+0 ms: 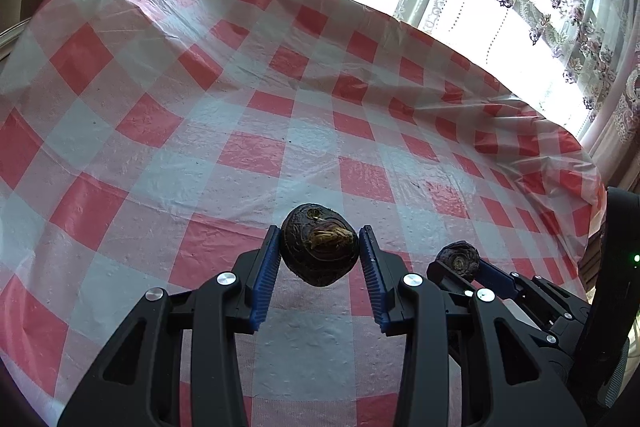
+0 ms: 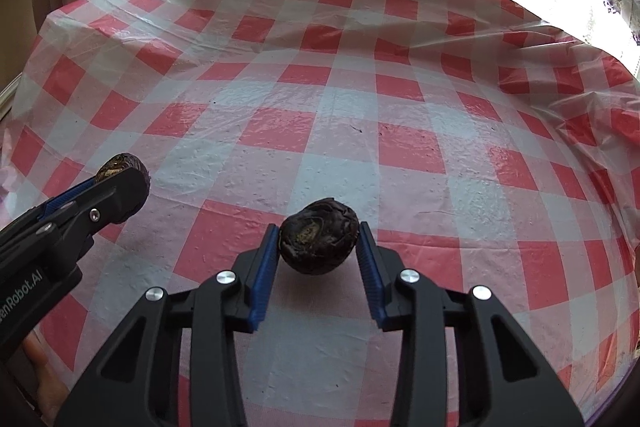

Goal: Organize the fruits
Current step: 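Carry both dark fruits over the white box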

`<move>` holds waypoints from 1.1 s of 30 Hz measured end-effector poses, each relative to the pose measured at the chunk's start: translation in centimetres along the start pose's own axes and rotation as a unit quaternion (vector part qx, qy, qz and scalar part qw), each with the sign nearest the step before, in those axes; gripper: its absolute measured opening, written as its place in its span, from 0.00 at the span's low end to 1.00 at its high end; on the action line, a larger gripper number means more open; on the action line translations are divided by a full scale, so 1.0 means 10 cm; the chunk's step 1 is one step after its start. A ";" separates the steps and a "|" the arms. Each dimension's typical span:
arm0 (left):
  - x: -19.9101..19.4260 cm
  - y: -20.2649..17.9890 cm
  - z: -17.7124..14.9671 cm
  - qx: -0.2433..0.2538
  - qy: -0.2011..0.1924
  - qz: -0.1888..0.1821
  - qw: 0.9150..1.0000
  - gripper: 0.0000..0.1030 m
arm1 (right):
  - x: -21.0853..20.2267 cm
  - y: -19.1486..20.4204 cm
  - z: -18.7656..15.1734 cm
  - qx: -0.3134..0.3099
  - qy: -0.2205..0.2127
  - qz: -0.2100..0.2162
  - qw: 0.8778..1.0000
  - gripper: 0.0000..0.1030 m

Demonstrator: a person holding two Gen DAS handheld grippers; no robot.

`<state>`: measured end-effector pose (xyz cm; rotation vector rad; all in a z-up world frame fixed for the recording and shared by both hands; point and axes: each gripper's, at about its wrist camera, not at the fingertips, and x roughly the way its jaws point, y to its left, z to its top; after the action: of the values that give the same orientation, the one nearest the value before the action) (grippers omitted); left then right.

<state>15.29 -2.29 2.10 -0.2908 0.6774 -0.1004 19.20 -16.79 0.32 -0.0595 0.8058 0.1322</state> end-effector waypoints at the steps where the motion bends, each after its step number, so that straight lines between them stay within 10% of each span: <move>1: -0.02 -0.02 -0.01 0.003 -0.003 0.000 1.000 0.37 | -0.04 -0.03 -0.02 0.007 -0.004 0.001 1.000 0.38; 15: -0.29 -0.35 -0.10 0.058 -0.047 0.033 0.997 0.37 | -0.52 -0.43 -0.31 0.064 -0.030 0.004 0.997 0.38; 33: -0.60 -1.13 -0.40 0.143 -0.017 -0.018 0.989 0.37 | -1.09 -0.91 -0.73 0.111 -0.037 -0.026 0.993 0.38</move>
<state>8.15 -12.91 6.13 -0.0276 0.6153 -0.2239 7.85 -27.57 3.16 0.1333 0.7392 -0.0038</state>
